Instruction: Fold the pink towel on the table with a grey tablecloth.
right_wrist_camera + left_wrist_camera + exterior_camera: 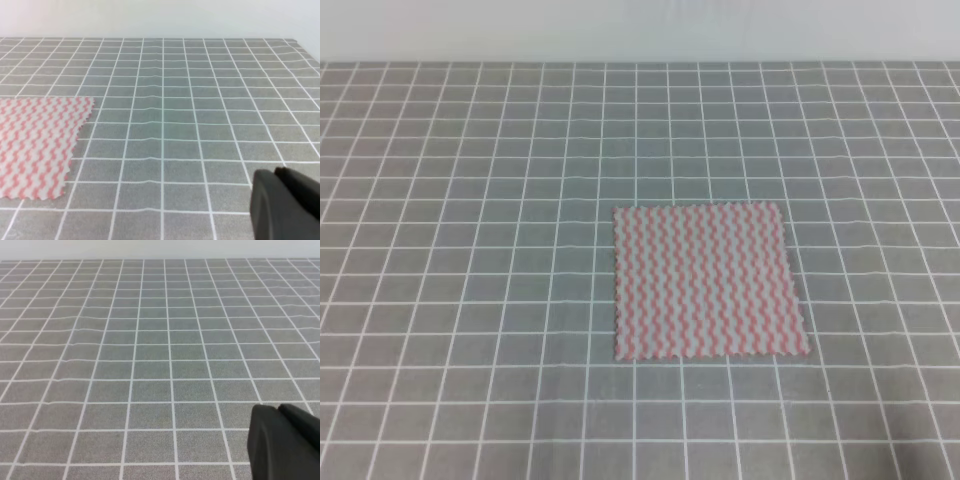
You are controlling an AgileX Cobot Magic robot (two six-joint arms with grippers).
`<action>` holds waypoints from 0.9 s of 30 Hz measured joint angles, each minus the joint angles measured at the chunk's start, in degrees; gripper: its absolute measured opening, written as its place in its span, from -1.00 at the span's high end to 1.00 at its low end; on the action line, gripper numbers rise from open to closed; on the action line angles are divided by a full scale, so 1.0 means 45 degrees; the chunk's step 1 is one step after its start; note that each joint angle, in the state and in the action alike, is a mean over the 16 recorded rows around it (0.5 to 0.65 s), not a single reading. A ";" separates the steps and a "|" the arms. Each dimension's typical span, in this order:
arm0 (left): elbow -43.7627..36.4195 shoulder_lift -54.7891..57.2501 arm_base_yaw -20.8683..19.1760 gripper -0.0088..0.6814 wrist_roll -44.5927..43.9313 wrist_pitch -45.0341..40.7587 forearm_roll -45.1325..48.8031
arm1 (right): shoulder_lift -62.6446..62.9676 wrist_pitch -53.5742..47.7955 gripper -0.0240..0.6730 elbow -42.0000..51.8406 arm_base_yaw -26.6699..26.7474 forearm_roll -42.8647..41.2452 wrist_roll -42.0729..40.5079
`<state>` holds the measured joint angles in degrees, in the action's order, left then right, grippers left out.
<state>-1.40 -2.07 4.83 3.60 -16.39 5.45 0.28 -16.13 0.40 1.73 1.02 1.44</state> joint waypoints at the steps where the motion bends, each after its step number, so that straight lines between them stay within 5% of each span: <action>1: 0.0000 0.0000 0.0000 0.98 0.0000 0.0000 0.0000 | 0.0044 0.0016 0.98 0.0029 -0.0001 -0.0001 0.0000; 27: 0.0116 0.0173 0.0067 0.98 0.0001 -0.0084 0.0000 | 0.0056 -0.0012 0.98 -0.0022 -0.0001 0.0001 0.0000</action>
<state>-0.87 -1.30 5.13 3.60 -16.76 5.45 0.54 -16.18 0.30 1.73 1.02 1.43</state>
